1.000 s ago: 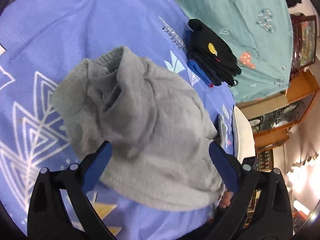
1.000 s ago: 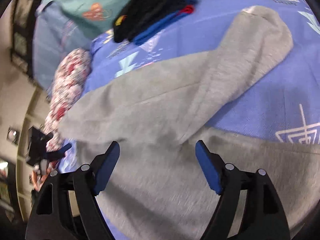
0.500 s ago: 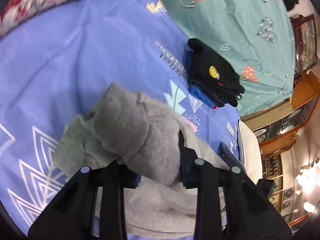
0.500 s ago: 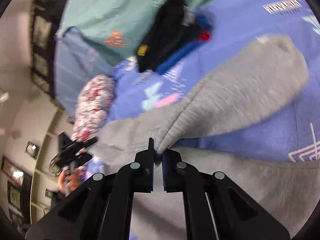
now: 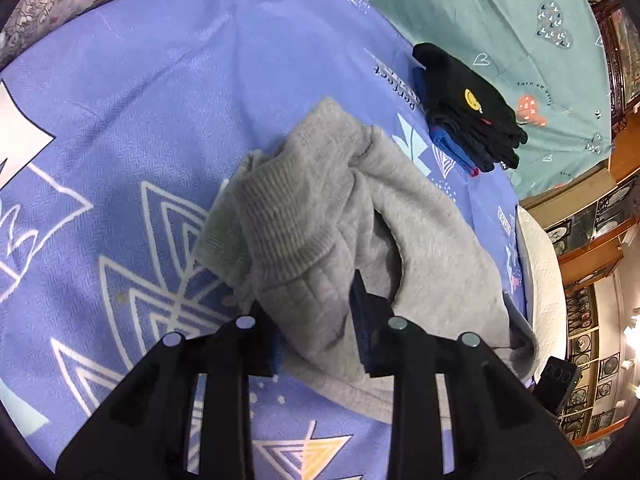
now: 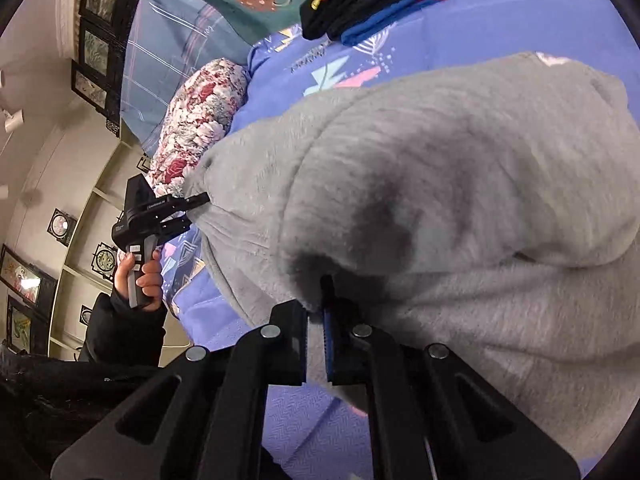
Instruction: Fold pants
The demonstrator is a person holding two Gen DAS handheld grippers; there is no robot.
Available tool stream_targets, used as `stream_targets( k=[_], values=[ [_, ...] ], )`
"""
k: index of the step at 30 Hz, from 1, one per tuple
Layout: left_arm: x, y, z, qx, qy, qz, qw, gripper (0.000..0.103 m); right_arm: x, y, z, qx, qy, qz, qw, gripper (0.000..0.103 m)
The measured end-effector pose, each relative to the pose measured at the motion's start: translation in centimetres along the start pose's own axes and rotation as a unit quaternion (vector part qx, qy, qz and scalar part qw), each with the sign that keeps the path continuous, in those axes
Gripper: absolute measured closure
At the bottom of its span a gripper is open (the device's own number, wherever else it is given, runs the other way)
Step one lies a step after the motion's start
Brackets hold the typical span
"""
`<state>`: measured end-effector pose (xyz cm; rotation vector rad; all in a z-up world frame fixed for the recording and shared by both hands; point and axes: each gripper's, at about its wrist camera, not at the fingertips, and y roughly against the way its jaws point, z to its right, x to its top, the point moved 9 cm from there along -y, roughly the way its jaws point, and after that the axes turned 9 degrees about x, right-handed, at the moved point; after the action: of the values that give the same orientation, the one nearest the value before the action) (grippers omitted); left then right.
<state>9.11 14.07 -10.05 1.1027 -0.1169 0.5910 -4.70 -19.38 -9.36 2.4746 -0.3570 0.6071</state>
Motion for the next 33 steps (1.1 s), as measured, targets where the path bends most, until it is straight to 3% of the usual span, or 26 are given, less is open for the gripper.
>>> stream_targets(
  k=[5,7,9,13,17,18,23,24,26,27,28,29,30,31,33],
  values=[
    [0.2,0.8,0.3,0.005,-0.014,0.01,0.9998,0.076,0.7,-0.1,-1.6,0.017,0.034,0.018,0.999,0.097],
    [-0.3,-0.5,0.3,0.021,-0.017,-0.006,0.9996,0.058,0.4,-0.2,-1.1,0.012,0.029,0.007,0.999,0.097],
    [-0.6,-1.4,0.2,0.02,-0.015,-0.014,0.9996,0.056,-0.4,-0.5,-0.6,0.006,0.03,-0.01,0.999,0.097],
    [-0.1,-0.5,0.3,0.025,-0.021,0.012,0.9994,0.076,-1.3,0.1,-1.3,0.014,0.045,-0.014,0.999,0.097],
    [-0.9,0.6,0.4,0.024,-0.014,0.021,0.9994,0.081,-1.9,0.1,-1.1,0.019,0.052,-0.019,0.998,0.097],
    [-1.1,1.2,0.8,0.015,-0.016,0.027,0.9994,0.086,-2.2,0.2,-1.2,0.023,0.052,-0.019,0.998,0.097],
    [-0.6,3.1,2.6,0.002,-0.044,0.046,0.998,0.088,0.4,2.1,-3.0,0.065,0.066,0.033,0.995,0.097],
    [-0.6,2.1,2.7,0.004,-0.046,0.026,0.9986,0.085,1.2,2.1,-3.0,0.055,0.065,0.035,0.996,0.097],
    [-1.1,0.1,2.0,0.01,-0.03,-0.013,0.9994,0.069,1.5,1.2,-2.4,0.033,0.057,0.012,0.998,0.097],
    [-1.5,-1.2,1.6,0.02,-0.025,-0.031,0.999,0.056,1.1,0.5,-2.0,0.024,0.048,-0.004,0.999,0.094],
    [-1.7,-1.8,1.4,0.027,-0.025,-0.032,0.9988,0.052,0.6,-0.1,-1.4,0.011,0.038,-0.019,0.999,0.092],
    [-1.5,-2.1,1.5,0.03,-0.028,-0.028,0.9988,0.05,0.2,-0.6,-0.8,0.0,0.027,-0.032,0.999,0.077],
    [-1.1,-2.2,1.7,0.029,-0.028,-0.023,0.9989,0.046,-0.1,-0.9,-0.1,-0.014,0.015,-0.037,0.999,0.054],
    [-0.8,-2.3,1.7,0.028,-0.024,-0.02,0.9991,0.041,-0.1,-1.0,0.3,-0.022,0.008,-0.031,0.999,0.048],
    [-0.2,-2.7,1.7,0.025,-0.01,-0.018,0.9995,0.041,0.3,-1.0,0.8,-0.024,-0.004,-0.018,1.0,0.046]
  ],
)
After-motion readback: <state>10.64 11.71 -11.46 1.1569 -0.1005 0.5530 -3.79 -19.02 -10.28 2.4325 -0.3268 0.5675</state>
